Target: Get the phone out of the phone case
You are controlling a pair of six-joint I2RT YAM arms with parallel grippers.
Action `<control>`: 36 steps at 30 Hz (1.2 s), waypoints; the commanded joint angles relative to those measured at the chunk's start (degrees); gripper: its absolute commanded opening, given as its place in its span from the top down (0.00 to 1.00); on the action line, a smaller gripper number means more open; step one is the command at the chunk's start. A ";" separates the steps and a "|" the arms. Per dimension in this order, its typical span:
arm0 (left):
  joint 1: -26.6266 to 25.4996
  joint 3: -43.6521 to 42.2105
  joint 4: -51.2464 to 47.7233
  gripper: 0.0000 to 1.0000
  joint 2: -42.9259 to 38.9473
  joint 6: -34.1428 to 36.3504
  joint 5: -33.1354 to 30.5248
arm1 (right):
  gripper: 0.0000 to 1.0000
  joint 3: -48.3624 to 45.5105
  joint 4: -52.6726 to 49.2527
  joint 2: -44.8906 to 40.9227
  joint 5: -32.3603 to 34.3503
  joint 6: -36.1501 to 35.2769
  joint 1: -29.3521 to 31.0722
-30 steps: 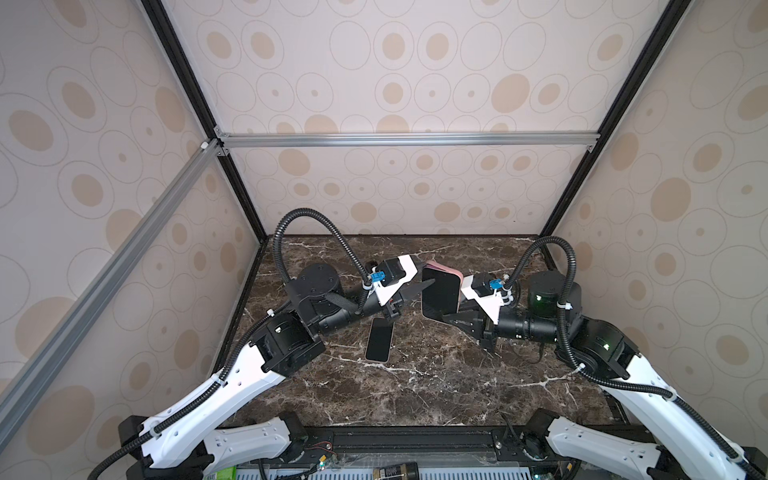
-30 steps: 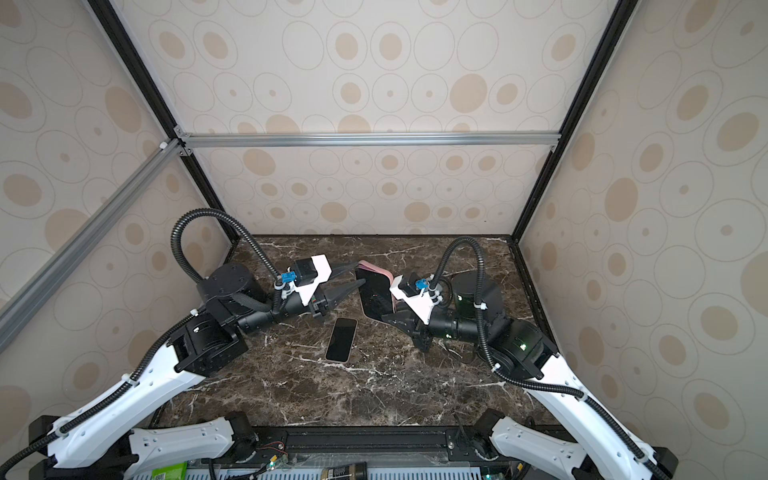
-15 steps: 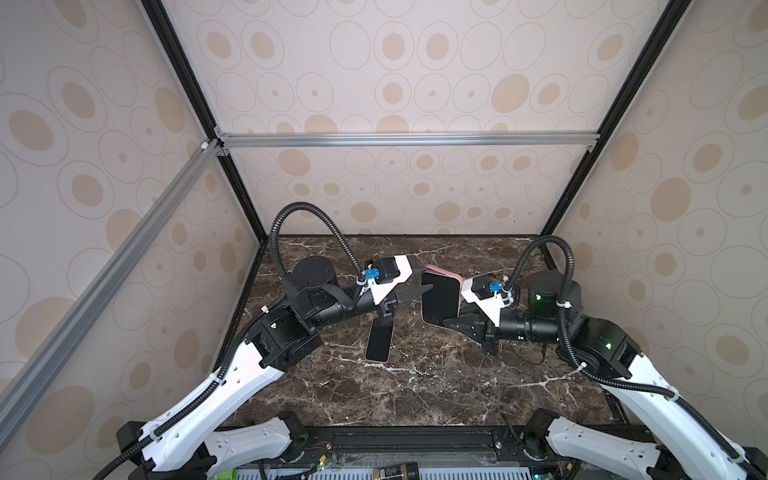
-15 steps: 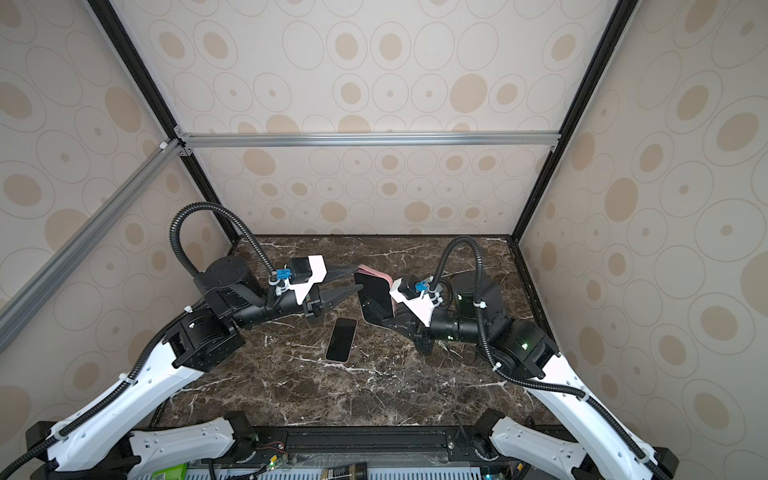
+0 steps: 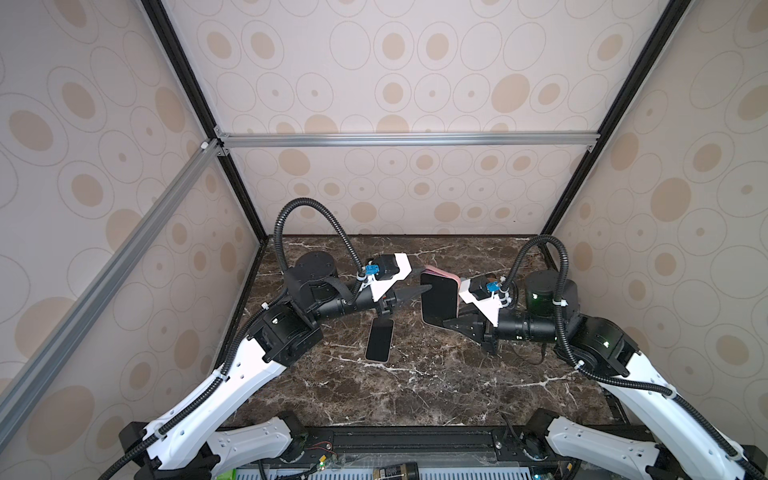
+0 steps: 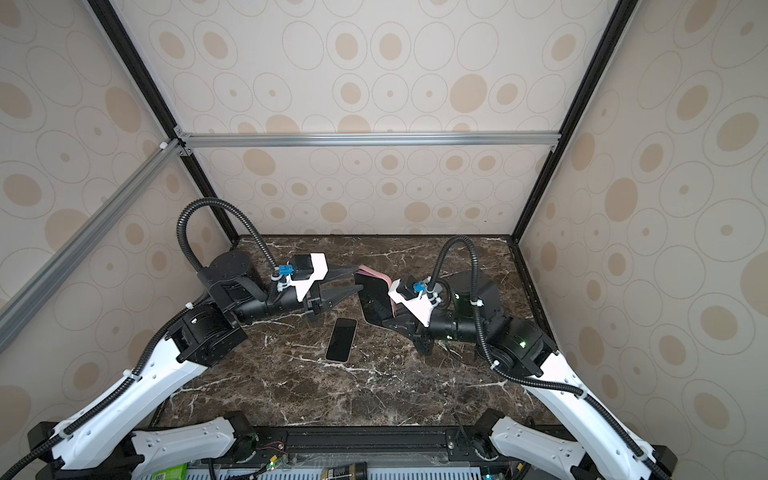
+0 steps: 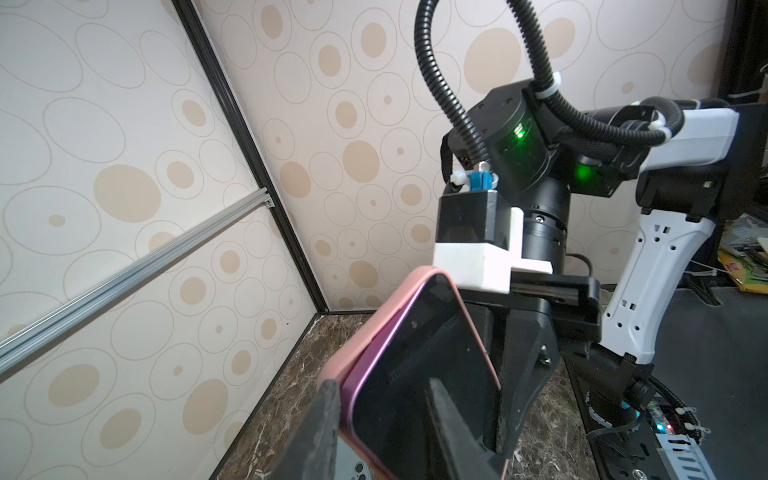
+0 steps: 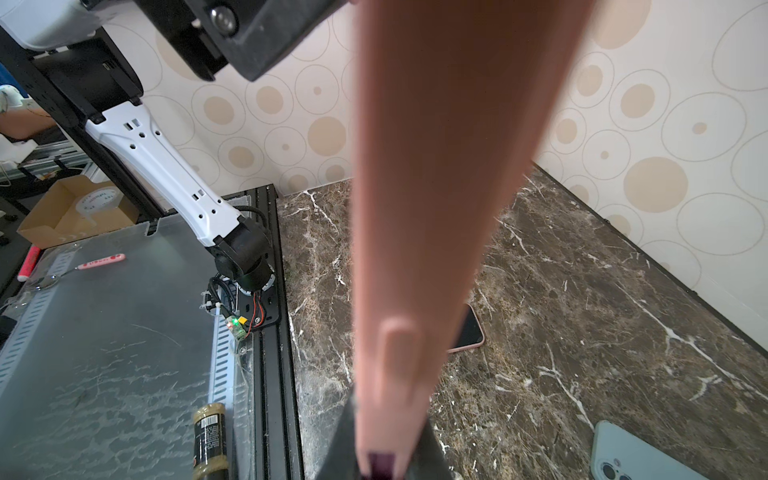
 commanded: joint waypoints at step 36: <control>6.33 -11.37 13.71 0.62 2.34 -19.27 34.02 | 1.00 -2.88 29.81 -1.83 -13.77 -0.81 0.73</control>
